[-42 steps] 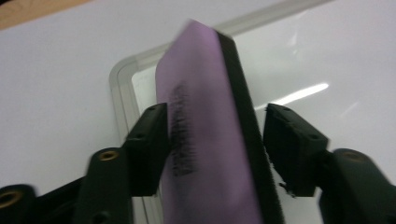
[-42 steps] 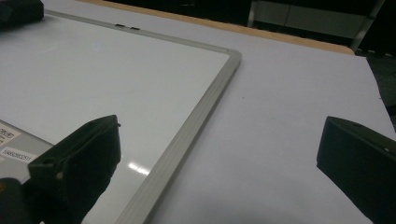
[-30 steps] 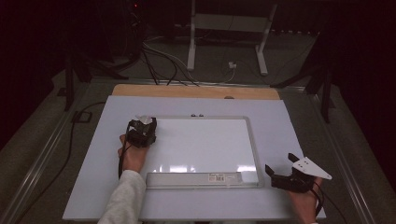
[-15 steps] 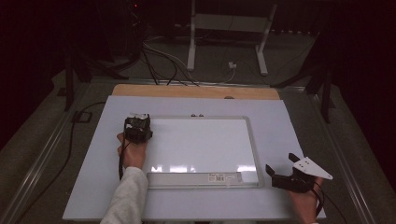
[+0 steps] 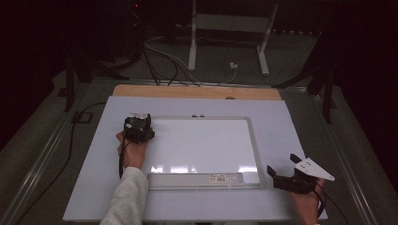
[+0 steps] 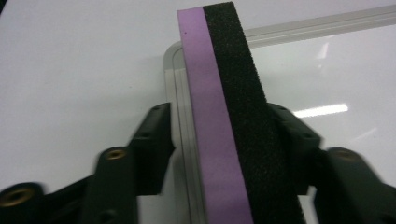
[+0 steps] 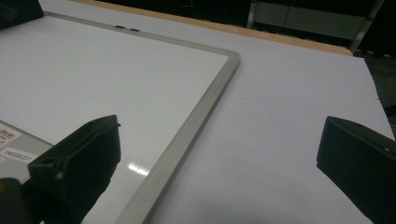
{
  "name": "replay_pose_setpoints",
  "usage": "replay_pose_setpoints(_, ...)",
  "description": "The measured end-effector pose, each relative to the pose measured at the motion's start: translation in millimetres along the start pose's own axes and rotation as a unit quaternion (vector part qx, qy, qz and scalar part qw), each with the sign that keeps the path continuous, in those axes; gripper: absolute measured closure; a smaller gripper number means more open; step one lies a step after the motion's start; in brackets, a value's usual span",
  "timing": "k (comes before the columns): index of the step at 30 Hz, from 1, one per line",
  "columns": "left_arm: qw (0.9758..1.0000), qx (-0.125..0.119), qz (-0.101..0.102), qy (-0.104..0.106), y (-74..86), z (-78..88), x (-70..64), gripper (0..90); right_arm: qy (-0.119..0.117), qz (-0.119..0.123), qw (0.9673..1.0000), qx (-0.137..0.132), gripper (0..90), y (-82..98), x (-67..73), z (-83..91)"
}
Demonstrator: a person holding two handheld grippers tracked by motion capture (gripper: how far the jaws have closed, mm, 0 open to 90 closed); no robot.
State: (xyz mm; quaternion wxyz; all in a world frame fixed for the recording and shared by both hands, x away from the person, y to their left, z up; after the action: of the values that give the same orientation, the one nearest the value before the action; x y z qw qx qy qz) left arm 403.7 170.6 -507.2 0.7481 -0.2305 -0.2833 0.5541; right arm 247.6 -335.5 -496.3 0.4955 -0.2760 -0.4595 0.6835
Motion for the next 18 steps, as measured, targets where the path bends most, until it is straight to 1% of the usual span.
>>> replay_pose_setpoints(2,0.9997,-0.02,-0.001,0.014,-1.0,6.0,-0.4,34.9,0.001,-0.001,1.0,0.0,0.1,0.1,-0.3,0.0)
replay_pose_setpoints(4,0.999,-0.035,-0.011,0.024,-2.3,13.7,-1.7,26.6,0.001,-0.001,1.0,0.001,0.1,0.2,-0.2,-0.1)
replay_pose_setpoints(6,0.9973,-0.056,-0.011,0.046,-2.1,24.1,-1.7,22.2,0.0,0.001,1.0,-0.001,0.1,0.0,0.5,0.0)
replay_pose_setpoints(8,0.9943,-0.083,-0.008,0.067,0.2,35.9,-0.2,18.1,0.0,0.001,1.0,-0.001,0.1,0.1,0.7,0.1)
replay_pose_setpoints(10,0.9903,-0.112,-0.012,0.082,4.4,49.1,2.4,16.3,0.0,0.002,1.0,0.001,0.1,0.3,1.4,-0.2)
replay_pose_setpoints(12,0.9867,-0.133,-0.018,0.091,8.7,61.8,5.6,12.9,-0.001,0.002,1.0,0.0,0.1,0.2,2.3,-0.2)
replay_pose_setpoints(14,0.9831,-0.151,-0.03,0.099,13.9,74.0,8.8,8.7,-0.003,0.003,1.0,0.0,0.1,-0.1,3.1,-0.1)
replay_pose_setpoints(15,0.9814,-0.158,-0.037,0.103,16.6,79.8,10.4,5.6,-0.003,0.003,1.0,0.0,0.1,-0.1,3.4,0.0)
replay_pose_setpoints(16,0.9791,-0.167,-0.041,0.108,20.0,85.4,11.9,1.8,-0.004,0.003,1.0,0.0,0.1,-0.2,3.6,0.1)
replay_pose_setpoints(18,0.976,-0.18,-0.053,0.111,28.0,95.5,14.3,1.1,-0.004,0.003,1.0,-0.002,0.1,-0.4,4.0,0.2)
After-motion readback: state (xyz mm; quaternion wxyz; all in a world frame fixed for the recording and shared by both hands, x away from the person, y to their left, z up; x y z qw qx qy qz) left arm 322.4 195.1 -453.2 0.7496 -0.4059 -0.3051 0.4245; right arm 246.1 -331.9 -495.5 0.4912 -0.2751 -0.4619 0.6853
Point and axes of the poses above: each handheld gripper's, and its own axes: z roughly backward along the jaws, y roughly out of its underside, x roughly to its left, the point moved 1 cm from there along -z, roughly forward along the jaws, and after that the axes turned 7 degrees about -z, right-handed, at the moved point
